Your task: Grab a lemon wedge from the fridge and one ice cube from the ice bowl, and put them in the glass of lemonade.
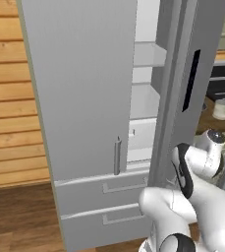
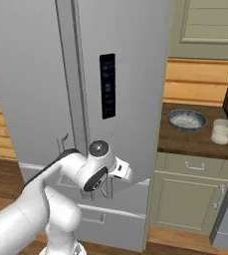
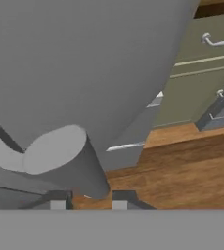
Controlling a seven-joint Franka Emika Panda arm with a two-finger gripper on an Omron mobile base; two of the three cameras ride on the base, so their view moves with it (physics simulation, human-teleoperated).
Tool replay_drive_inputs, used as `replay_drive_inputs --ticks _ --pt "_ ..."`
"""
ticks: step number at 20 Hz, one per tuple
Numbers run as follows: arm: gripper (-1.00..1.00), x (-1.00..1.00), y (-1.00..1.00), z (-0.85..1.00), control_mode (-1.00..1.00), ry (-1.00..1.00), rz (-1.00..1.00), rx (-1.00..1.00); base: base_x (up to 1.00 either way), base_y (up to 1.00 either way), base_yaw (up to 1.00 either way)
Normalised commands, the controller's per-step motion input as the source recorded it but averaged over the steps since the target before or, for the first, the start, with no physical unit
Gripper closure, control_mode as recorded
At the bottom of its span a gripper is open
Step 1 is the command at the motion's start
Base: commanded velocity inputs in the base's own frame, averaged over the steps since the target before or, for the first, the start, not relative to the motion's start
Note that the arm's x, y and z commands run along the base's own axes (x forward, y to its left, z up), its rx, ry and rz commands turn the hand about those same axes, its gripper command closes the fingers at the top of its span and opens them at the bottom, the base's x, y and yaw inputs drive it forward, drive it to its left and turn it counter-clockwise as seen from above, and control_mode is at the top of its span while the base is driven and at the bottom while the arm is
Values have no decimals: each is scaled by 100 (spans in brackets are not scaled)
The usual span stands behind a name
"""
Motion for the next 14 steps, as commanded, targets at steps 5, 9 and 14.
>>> replay_drive_inputs --ticks 5,9,14 --pt "-100 -82 -31 32 -100 -2 -9 0 0 0 0" --pt "-100 -99 -4 81 -100 -15 -9 0 0 0 0" --pt "-100 -92 -1 100 -100 -18 -11 0 0 0 0"
